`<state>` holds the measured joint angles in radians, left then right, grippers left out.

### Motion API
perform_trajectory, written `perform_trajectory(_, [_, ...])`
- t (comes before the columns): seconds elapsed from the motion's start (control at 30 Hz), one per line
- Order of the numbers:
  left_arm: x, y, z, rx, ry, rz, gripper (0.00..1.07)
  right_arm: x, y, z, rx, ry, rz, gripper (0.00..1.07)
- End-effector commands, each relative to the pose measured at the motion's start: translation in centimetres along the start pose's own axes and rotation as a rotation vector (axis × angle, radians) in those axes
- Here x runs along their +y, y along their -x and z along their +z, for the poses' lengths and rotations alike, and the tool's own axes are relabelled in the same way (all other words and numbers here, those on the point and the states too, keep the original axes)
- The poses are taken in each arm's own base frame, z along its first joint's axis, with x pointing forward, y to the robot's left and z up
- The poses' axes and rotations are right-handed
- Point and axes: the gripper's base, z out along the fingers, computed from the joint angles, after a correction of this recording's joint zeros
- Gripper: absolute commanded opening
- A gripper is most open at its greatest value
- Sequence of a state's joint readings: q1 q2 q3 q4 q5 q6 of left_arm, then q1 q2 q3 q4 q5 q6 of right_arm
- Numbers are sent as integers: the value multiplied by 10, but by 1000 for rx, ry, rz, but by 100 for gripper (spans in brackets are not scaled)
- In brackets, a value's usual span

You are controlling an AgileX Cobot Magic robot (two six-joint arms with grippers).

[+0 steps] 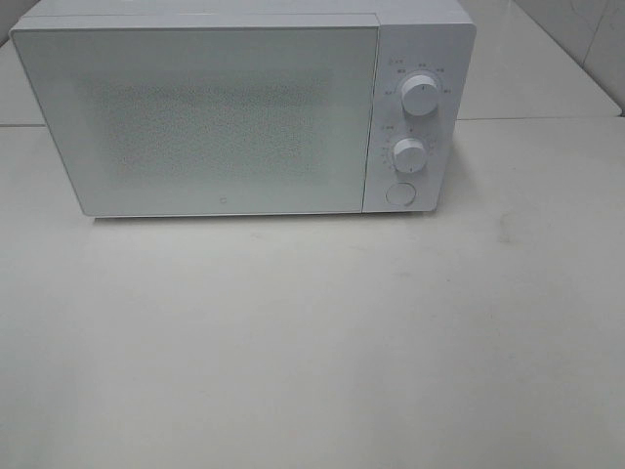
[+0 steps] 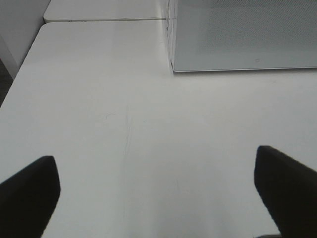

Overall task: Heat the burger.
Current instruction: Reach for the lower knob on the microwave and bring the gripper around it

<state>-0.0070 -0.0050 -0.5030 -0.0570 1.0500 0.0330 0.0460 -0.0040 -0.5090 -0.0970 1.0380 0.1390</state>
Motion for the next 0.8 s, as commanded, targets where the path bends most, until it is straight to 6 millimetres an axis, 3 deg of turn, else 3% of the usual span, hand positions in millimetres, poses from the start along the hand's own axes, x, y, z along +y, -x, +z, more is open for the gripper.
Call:
perform_trajectory(0.03, [-1, -1, -2, -34, -5, -12, 100, 0, -3, -3, -25, -3, -4, 75])
perform_trajectory(0.6, [-1, -1, -2, -34, -5, -12, 100, -1, -2, -3, -27, -6, -4, 75])
perform_trajectory(0.8, [-1, -1, -2, -34, -5, -12, 100, 0, 9, -6, -69, 0, -4, 75])
